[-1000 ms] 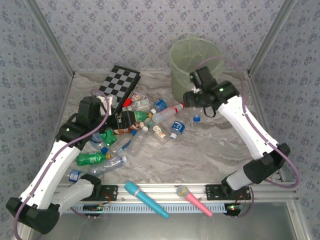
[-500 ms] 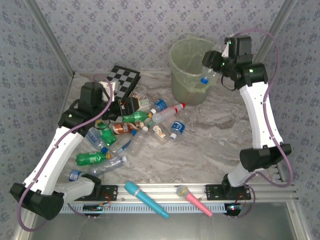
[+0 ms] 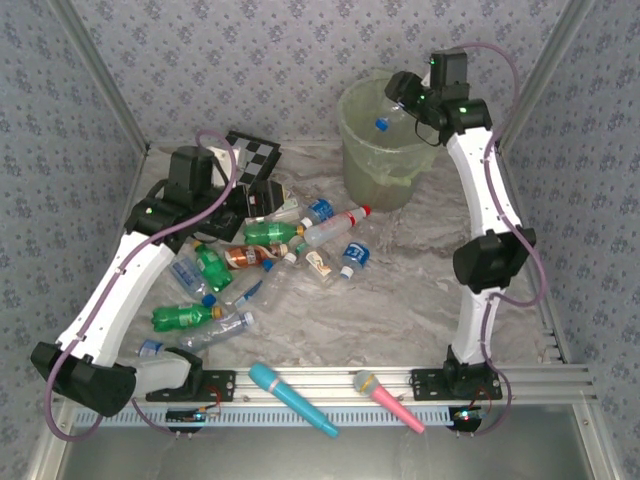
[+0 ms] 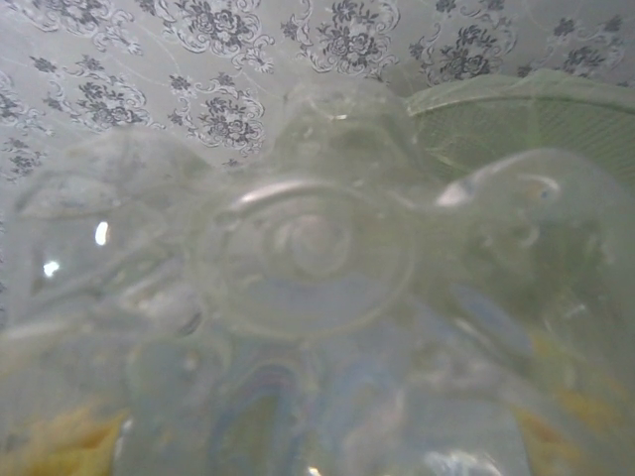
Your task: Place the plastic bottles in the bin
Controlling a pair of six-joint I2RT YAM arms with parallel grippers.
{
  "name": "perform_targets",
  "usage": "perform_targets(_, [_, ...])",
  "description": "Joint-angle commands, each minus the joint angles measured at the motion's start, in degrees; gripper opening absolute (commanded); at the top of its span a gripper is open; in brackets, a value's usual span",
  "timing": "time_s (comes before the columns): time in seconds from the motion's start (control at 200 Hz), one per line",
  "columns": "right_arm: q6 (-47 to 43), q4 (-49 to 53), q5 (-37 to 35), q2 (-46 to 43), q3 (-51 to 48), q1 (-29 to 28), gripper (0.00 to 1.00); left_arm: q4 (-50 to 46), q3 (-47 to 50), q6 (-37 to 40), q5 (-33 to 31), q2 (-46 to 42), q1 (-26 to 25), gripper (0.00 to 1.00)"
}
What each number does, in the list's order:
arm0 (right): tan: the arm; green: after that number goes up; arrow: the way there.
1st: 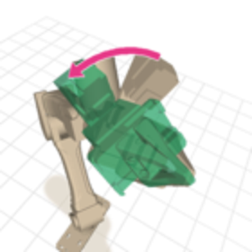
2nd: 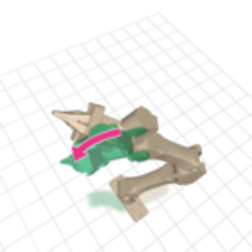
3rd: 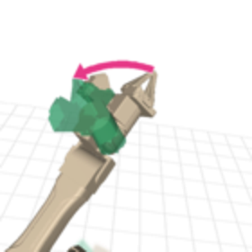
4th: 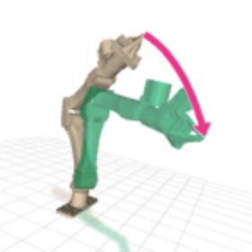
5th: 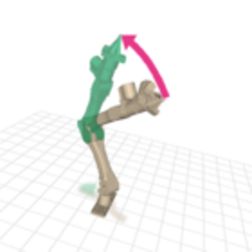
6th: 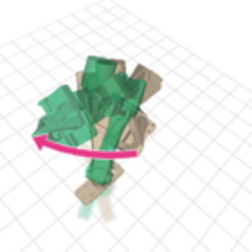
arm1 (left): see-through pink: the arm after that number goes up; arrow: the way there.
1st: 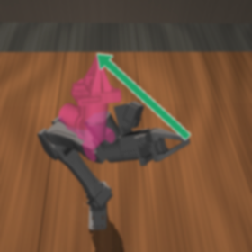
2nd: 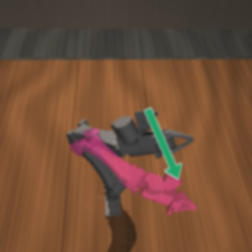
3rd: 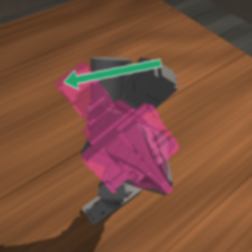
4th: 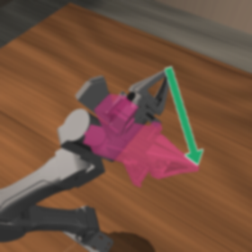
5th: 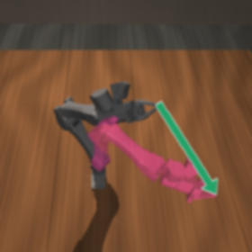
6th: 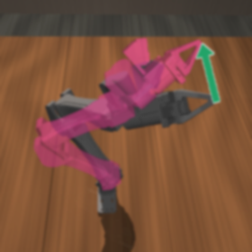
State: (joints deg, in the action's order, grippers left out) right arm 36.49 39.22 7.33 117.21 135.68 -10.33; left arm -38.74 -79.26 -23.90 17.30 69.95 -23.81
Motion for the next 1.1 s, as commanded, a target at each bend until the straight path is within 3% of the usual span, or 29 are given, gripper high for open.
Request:
perform_targets(0.0, [0.7, 2.3, -0.2, 2.5, 5.4, -1.1, 0.64, -1.4, -2.1, 2.3, -0.7, 0.3, -0.2, 1.00])
perform_targets(0.535, [0.1, 3.2, -2.1, 5.5, 7.4, -2.6, 0.64, -1.8, -2.4, 4.6, -2.6, -0.6, -0.2, 1.00])
perform_targets(0.635, [0.0, 4.1, -2.3, 5.5, 8.0, -2.7, 0.75, -1.7, -2.3, 4.7, -2.8, -0.7, -0.2, 1.00])
perform_targets(0.71, [0.0, 4.3, -2.5, 5.2, 8.2, -2.7, 1.00, -1.6, -2.2, 4.6, -2.8, -0.7, -0.2, 1.00])
perform_targets(1.094, [-4.2, 6.0, -3.5, 3.4, 8.4, -3.0, 1.00, -0.5, -0.8, 3.9, -2.6, -1.1, -0.2, 1.00])
